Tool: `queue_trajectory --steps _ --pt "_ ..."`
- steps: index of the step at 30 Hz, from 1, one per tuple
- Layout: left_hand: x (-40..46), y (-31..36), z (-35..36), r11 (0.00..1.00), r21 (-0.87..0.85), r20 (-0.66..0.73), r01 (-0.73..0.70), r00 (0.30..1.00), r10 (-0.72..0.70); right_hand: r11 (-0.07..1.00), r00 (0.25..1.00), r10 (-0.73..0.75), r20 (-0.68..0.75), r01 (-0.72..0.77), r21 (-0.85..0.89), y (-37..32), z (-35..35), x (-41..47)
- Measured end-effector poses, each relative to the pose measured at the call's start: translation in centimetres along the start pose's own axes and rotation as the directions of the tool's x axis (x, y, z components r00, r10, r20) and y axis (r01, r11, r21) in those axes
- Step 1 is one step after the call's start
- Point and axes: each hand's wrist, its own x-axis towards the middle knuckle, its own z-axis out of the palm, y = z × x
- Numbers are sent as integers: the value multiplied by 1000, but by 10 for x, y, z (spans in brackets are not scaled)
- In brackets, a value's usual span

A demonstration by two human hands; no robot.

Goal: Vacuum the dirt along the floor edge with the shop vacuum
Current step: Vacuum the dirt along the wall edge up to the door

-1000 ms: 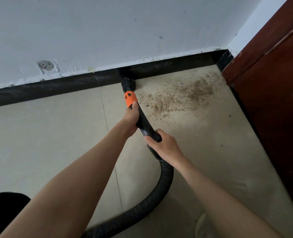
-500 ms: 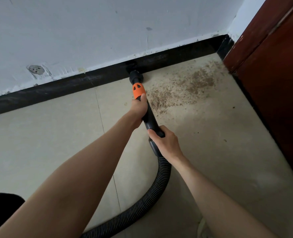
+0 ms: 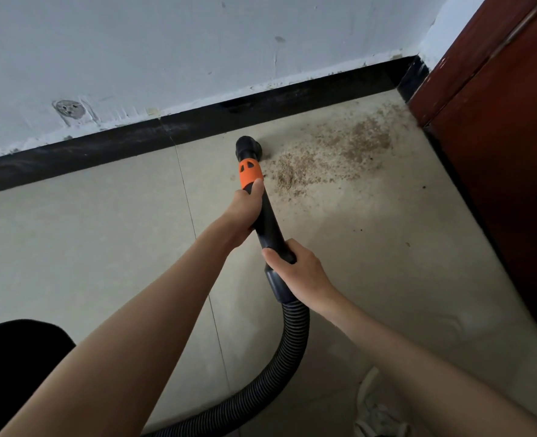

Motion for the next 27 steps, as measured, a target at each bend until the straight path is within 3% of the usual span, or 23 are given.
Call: queue_trajectory --steps 13,21,27 --pt "-49 -45 18 997 -65 77 27 997 -22 989 989 -13 146 34 -143 28 -17 -56" --pt "-79 -68 33 997 -7 108 70 992 -69 980 966 86 243 -39 -193 50 -21 -75" --pt "-102 -88 37 995 54 78 84 993 -88 988 965 154 214 -147 -48 61 -7 -93"
